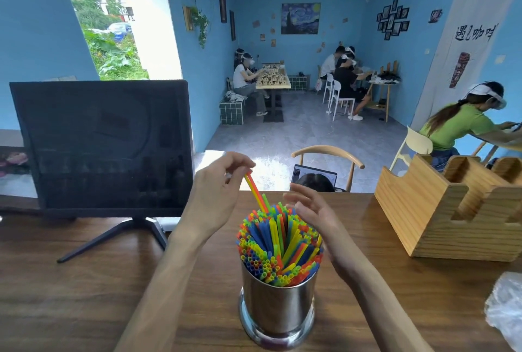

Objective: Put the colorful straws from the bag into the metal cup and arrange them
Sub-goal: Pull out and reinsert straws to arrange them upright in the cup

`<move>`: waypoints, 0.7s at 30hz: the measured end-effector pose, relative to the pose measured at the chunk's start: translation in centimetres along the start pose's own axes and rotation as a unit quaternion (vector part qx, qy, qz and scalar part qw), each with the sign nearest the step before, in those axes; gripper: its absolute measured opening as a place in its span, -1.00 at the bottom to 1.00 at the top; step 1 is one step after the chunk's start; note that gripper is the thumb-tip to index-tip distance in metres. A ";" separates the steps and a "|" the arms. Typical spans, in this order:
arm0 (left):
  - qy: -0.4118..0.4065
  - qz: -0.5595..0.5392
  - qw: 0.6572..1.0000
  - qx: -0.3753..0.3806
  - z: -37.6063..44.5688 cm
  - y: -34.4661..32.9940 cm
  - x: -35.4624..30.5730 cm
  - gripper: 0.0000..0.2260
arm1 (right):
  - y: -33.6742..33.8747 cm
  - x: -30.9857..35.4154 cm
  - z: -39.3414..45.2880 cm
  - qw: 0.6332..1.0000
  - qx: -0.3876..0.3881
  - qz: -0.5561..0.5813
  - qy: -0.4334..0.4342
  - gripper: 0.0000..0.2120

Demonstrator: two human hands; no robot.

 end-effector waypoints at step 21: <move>-0.005 -0.293 0.940 -0.177 -0.9 4.4 -1.7 -0.82 | 3.2 8.4 1.4 0.983 -0.037 0.117 0.137 -0.80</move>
Point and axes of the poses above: each hand's wrist, its own z-axis towards the middle knuckle, its own y-axis out of the back of the hand, x = y × z, the point moved 6 cm from there along z, towards the middle knuckle, and after that the axes turned 12 degrees about x, right-handed, at the moved point
